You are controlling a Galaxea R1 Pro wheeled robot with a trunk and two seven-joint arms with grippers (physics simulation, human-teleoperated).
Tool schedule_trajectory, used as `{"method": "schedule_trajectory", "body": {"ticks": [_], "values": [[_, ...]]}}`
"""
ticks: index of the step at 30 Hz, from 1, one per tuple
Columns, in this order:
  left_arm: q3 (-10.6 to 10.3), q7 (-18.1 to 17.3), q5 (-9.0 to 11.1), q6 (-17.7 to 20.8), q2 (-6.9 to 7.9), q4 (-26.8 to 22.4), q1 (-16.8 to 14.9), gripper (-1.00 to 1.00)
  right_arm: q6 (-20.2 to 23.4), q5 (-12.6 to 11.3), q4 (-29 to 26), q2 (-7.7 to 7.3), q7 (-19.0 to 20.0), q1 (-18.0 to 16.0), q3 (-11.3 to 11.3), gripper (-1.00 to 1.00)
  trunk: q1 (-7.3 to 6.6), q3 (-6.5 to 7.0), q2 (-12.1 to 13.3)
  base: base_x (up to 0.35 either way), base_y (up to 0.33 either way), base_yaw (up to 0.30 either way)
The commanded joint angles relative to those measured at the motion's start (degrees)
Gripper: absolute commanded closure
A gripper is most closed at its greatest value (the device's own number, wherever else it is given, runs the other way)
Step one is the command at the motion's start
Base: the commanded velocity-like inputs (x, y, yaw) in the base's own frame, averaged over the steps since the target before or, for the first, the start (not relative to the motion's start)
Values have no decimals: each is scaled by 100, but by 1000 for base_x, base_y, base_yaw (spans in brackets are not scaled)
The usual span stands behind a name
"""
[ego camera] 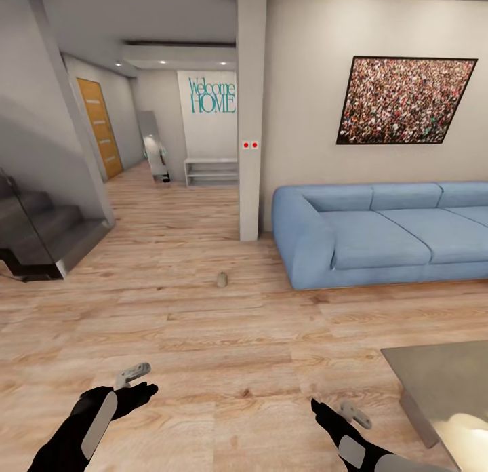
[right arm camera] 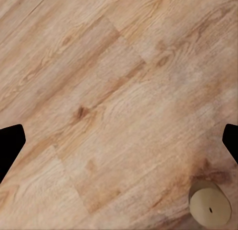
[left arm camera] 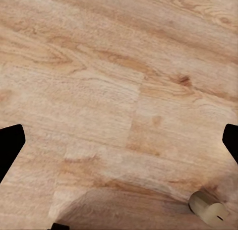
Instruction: Place each of the two pumpkins and all three candles from the living room inside a cabinet in the living room (use any cabinet), then make sure every cabinet is closed, and position the cauldron so it is next to a table in the living room.
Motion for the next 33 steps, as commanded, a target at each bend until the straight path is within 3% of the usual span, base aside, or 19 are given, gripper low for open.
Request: {"method": "schedule_trajectory", "body": {"ticks": [1,10,13,15,17,24,33], "values": [[-2,51,62,27,-2,-8,-3,-100,-26,-60,19,1,43,-8,36,-100,23,-24,-45,0,0,0],[-4,52,54,25,-5,63,-3,-100,-39,-56,19,1,41,-7,36,-100,220,-186,-406,0,0,0],[-5,52,49,-19,-9,291,-3,-100,-39,-53,19,1,41,-8,41,-100,286,-240,-527,0,0,0],[-12,52,47,-173,-13,489,-3,-100,-41,-52,19,1,41,-8,43,-100,330,-276,-607,0,0,0],[-22,52,26,-574,-32,869,-3,-100,-44,-52,19,3,41,-8,92,-100,374,-312,-687,0,0,0],[-27,52,-249,-1798,-144,1814,-3,-100,-48,-51,19,9,33,-7,550,-100,528,-437,-968,0,0,0],[-28,52,-341,-2008,-206,2115,-3,-100,-65,-51,18,10,40,-8,692,-100,726,-599,-1329,0,0,0]]}}
